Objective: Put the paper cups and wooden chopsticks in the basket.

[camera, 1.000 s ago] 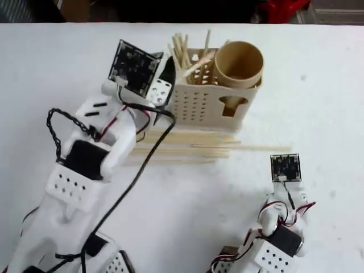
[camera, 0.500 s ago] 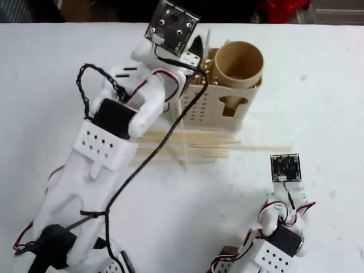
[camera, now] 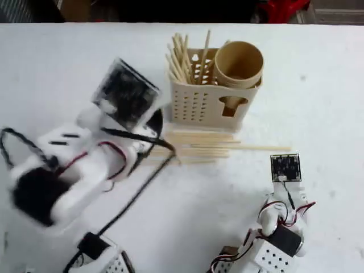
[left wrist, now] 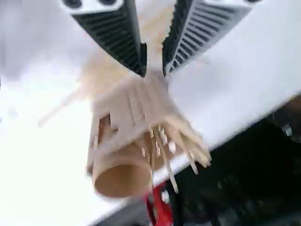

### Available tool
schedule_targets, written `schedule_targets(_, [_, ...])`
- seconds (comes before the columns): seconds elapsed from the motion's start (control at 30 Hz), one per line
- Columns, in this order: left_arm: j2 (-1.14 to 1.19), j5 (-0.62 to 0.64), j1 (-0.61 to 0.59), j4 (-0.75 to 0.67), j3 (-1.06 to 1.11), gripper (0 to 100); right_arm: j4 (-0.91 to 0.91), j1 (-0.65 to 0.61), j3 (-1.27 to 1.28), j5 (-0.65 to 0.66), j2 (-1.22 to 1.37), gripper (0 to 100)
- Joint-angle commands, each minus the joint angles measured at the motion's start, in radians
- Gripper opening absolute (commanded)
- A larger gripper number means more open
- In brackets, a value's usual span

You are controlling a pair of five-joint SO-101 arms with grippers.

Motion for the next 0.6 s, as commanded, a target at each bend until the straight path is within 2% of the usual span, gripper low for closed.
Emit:
schedule_targets(0.0, [0.001,-0.011,-0.143,-0.192,0.356,8,-0.013,0.005,0.009,-0.002,0.005,2.4])
schedule_targets(0.13, [0.071,-0.011,-0.205,-0.391,0.476,8,-0.013,0.005,0.009,-0.002,0.005,2.4])
schedule_targets(0.23, [0.160,-0.011,-0.226,-0.448,0.482,9,-0.013,0.005,0.009,-0.002,0.005,2.4])
schedule_targets(0.3, [0.232,0.018,-0.242,-0.460,0.482,13,-0.013,0.005,0.009,-0.002,0.005,2.4])
schedule_targets(0.43, [0.392,0.235,-0.278,-0.571,0.482,23,-0.013,0.005,0.009,-0.002,0.005,2.4])
schedule_targets(0.5, [0.464,0.367,-0.306,-0.671,0.482,22,-0.013,0.005,0.009,-0.002,0.005,2.4])
schedule_targets(0.57, [0.526,0.442,-0.323,-0.753,0.482,22,-0.013,0.005,0.009,-0.002,0.005,2.4])
